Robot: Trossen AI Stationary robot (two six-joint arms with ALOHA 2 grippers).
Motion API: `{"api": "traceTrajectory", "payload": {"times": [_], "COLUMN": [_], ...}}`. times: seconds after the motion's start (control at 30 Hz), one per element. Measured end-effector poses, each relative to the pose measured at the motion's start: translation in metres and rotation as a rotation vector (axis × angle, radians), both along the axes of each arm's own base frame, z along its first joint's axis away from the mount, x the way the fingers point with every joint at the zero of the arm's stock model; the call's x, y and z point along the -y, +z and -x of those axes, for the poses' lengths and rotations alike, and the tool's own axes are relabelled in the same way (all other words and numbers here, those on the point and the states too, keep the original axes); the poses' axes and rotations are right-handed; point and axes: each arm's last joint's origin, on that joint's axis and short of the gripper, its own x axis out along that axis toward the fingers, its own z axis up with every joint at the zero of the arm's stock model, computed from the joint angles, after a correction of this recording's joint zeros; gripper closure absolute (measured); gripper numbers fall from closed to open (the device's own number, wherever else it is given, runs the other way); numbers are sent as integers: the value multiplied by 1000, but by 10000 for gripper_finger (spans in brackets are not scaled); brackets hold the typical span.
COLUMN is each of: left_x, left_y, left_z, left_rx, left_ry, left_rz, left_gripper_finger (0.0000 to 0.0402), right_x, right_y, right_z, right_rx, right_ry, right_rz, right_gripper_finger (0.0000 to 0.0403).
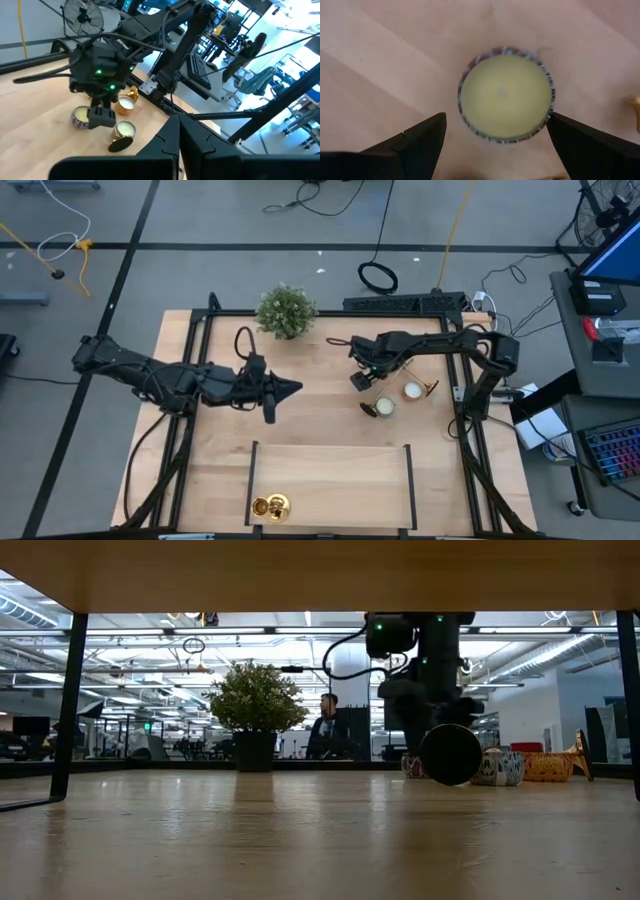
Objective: Pick & Place candle stick holders
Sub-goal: Put the black patterned scented candle on the shelf
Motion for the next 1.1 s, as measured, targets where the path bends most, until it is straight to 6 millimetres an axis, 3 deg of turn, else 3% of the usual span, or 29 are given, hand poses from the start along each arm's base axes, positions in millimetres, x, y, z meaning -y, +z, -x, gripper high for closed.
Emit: {"api": "traceTrajectory", "payload": {"times": [0.77,1.1], "left_x": [-1,-1], "left_y": [0,0], "left_z": [0,0], "left_rx": [1,4], "left_ry": [13,15], "left_rz": [-1,4], "left_gripper_finger": [397,394], "right_x": [6,7], "right_y": [2,-23], "right_z": [-8,-14], "right_rx": [92,33], "right_ry": [32,38], "right_rz": [59,5], "right_gripper_finger": [59,59]}}
